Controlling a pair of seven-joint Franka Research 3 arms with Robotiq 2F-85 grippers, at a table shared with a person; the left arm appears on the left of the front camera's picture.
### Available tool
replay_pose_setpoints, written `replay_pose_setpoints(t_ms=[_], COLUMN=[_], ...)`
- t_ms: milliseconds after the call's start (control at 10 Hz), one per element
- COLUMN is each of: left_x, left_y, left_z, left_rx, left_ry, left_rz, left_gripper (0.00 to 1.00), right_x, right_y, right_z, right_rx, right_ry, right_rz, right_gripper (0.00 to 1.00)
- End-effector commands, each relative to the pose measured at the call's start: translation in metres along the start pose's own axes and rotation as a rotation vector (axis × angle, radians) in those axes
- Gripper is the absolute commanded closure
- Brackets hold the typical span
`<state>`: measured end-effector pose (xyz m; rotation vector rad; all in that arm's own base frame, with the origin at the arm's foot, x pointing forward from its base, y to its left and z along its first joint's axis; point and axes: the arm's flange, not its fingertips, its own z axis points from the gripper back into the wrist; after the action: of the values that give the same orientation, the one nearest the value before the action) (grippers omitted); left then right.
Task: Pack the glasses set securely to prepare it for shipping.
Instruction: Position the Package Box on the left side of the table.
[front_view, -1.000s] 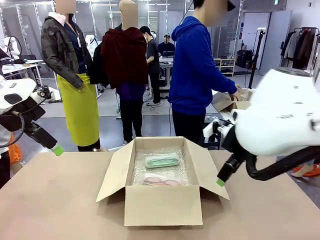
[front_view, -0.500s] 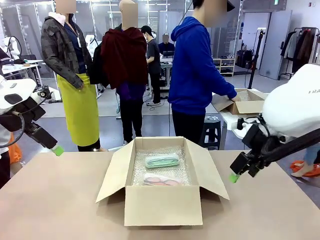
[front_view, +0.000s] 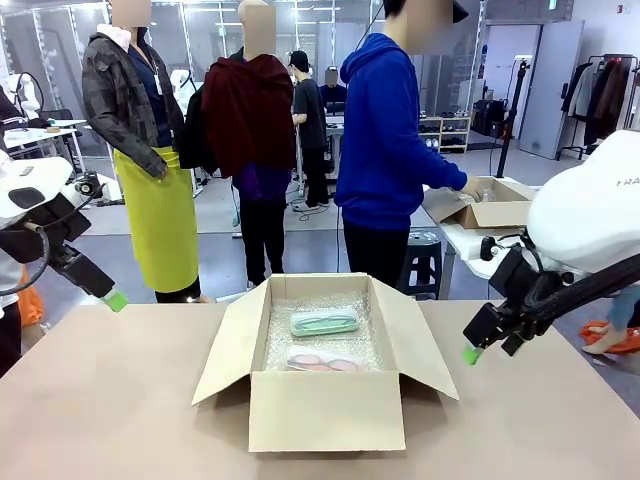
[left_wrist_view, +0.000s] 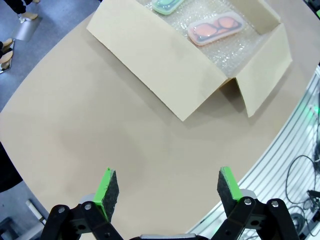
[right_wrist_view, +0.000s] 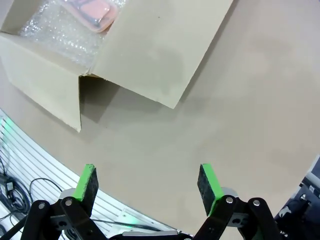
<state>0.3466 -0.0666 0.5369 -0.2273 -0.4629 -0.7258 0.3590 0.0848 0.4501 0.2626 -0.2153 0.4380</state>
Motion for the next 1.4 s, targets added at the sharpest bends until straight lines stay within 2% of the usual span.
replay_pose_setpoints(t_ms=[0, 500, 600, 700, 800, 1000, 1100, 1300], left_x=[0.000, 0.000, 0.062, 0.078, 0.082, 0.065, 0.056, 0.045], left_y=[0.001, 0.000, -0.002, -0.035, -0.011, 0.026, 0.041, 0.049], left_z=[0.002, 0.000, -0.024, -0.057, -0.072, -0.122, -0.134, -0.139], left_rx=[-0.009, 0.000, -0.160, -0.179, -0.329, -0.382, -0.410, -0.500], left_ry=[-0.011, 0.000, 0.121, 0.094, 0.107, 0.066, 0.065, 0.039], left_rz=[-0.005, 0.000, 0.137, 0.198, 0.309, 0.439, 0.504, 0.545], left_gripper=[0.00, 0.00, 0.00, 0.00, 0.00, 0.00, 0.00, 0.00], right_x=[-0.001, -0.001, -0.001, -0.001, -0.001, -0.001, -0.001, -0.001], right_y=[0.002, 0.002, 0.002, 0.002, 0.002, 0.002, 0.002, 0.002], right_z=[0.001, 0.001, 0.001, 0.001, 0.001, 0.001, 0.001, 0.001], right_rx=[0.007, 0.007, 0.007, 0.007, 0.007, 0.007, 0.007, 0.007], right_ry=[-0.005, -0.005, -0.005, -0.005, -0.005, -0.005, -0.005, -0.005], right_rz=[0.023, 0.023, 0.023, 0.023, 0.023, 0.023, 0.023, 0.023], right_gripper=[0.00, 0.00, 0.00, 0.00, 0.00, 0.00, 0.00, 0.00])
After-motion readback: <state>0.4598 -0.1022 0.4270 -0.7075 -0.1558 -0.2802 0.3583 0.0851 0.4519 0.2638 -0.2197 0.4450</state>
